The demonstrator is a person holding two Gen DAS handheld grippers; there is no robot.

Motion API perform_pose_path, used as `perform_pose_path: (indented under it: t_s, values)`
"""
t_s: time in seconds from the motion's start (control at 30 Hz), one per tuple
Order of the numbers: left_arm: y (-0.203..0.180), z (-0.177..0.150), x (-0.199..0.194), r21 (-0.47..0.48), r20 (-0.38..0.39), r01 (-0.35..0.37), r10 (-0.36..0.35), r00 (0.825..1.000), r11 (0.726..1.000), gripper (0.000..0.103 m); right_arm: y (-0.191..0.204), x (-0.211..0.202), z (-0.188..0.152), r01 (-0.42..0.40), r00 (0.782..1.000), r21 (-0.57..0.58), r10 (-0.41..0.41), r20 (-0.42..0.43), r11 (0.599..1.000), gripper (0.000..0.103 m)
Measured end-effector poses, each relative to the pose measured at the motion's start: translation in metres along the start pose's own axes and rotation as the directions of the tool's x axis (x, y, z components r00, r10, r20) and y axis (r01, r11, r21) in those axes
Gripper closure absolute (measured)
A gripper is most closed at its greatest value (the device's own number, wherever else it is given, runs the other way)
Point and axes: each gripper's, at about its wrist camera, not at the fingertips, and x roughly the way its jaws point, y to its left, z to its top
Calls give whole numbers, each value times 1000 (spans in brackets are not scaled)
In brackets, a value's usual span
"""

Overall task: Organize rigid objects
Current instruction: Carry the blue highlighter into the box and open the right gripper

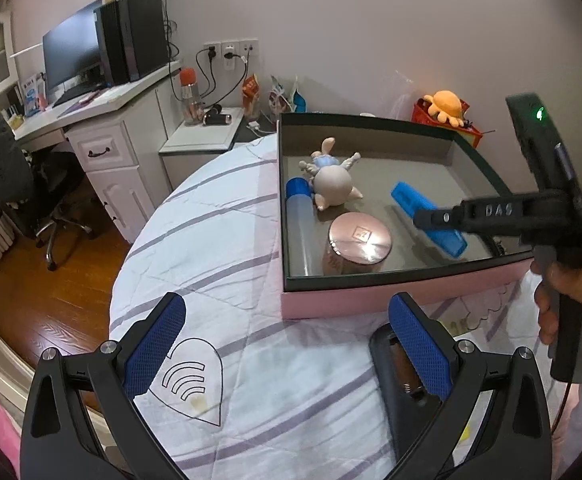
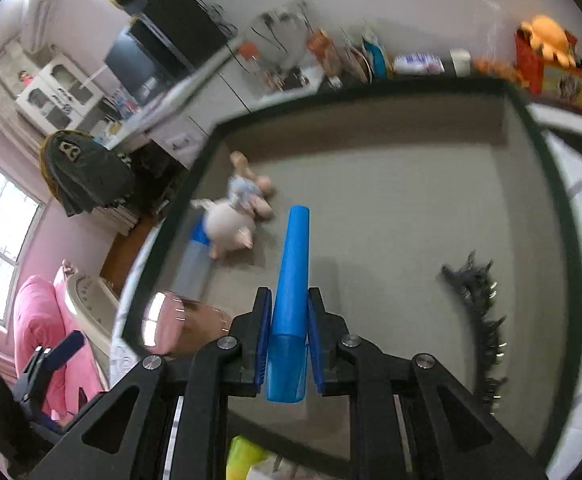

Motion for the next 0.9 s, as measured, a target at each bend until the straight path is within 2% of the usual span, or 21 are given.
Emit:
perform_pose_path:
  t_s: [0.13,0.27,0.33,0.4,0.43,0.5,0.63,0.7,0.8,0.9]
  values:
    - [5,-2,3,-8,-6,8,-8,1000,1000,0,-7,9,-10,16,999,35,-15,-47,999,85]
    - [7,-3,2,-11,-6,12,-12,1000,1000,0,1,3,-14,80,994,-9,-81,-78,997,83]
    - [7,-3,4,-14,-9,10,-10,1000,1000,0,4,-2,-12,146,986,-41,-149,-72,988,72]
    - [7,-5,4,-15,-13,7,-7,1000,1000,0,13,-7,-11,250,966,-98,-255,-40,963,60]
    - [7,-7,4,-14,-15,5,-5,1000,1000,0,19,-7,-9,271,960,-135,-277,-30,953,56]
    - [7,-8,4,-13,-20,3,-3,1000,1000,0,31,-6,-5,271,960,-185,-280,-22,945,56]
    - [5,-10,1,-1,-22,2,-2,1000,1000,0,47,19,0,365,918,-287,-393,-46,886,56]
    - [6,-10,0,-1,-22,4,-4,1000,1000,0,46,27,-1,384,907,-300,-418,-52,873,57]
    - [7,-11,-1,-2,-23,6,-6,1000,1000,0,39,27,0,377,915,-255,-401,-50,891,76]
    - [8,-14,-3,-2,-26,14,-14,1000,1000,0,25,23,4,357,929,-162,-367,-39,920,77]
